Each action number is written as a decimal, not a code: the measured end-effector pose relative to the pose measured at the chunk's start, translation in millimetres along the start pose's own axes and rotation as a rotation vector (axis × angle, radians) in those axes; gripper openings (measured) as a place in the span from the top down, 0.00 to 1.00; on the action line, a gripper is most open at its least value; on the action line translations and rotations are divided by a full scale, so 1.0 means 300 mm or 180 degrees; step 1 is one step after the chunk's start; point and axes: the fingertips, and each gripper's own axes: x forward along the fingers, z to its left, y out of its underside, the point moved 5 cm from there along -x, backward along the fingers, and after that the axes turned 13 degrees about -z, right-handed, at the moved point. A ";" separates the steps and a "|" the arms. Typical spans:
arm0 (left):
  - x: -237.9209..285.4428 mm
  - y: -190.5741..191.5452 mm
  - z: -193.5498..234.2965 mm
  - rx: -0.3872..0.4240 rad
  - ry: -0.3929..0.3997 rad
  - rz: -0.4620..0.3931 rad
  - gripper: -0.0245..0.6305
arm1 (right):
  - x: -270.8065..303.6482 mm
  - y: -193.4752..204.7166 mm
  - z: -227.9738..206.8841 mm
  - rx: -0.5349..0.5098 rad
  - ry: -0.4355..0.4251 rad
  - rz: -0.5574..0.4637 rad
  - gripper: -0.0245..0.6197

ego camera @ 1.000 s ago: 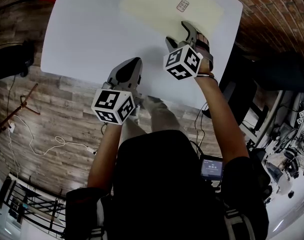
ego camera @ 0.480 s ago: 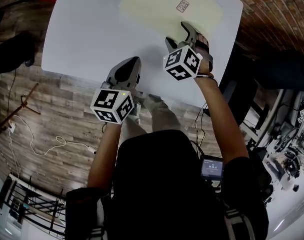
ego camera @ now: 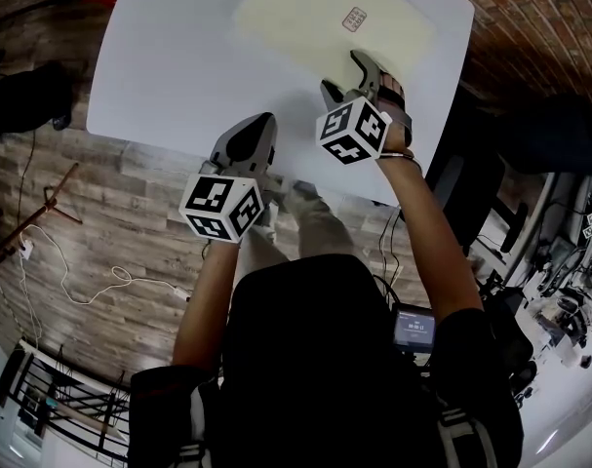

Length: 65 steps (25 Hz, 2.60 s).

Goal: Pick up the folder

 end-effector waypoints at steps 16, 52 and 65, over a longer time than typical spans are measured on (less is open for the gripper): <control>-0.088 0.026 -0.020 -0.0024 -0.0016 -0.0034 0.94 | -0.067 -0.026 0.126 -0.0025 -0.0065 -0.0058 0.43; -0.319 0.086 -0.014 -0.0100 -0.0005 -0.0097 0.94 | -0.235 -0.111 0.464 -0.0183 -0.0292 -0.0163 0.44; -0.397 0.140 -0.006 -0.0170 0.0085 -0.0078 0.94 | -0.289 -0.130 0.557 -0.0281 -0.0409 -0.0206 0.44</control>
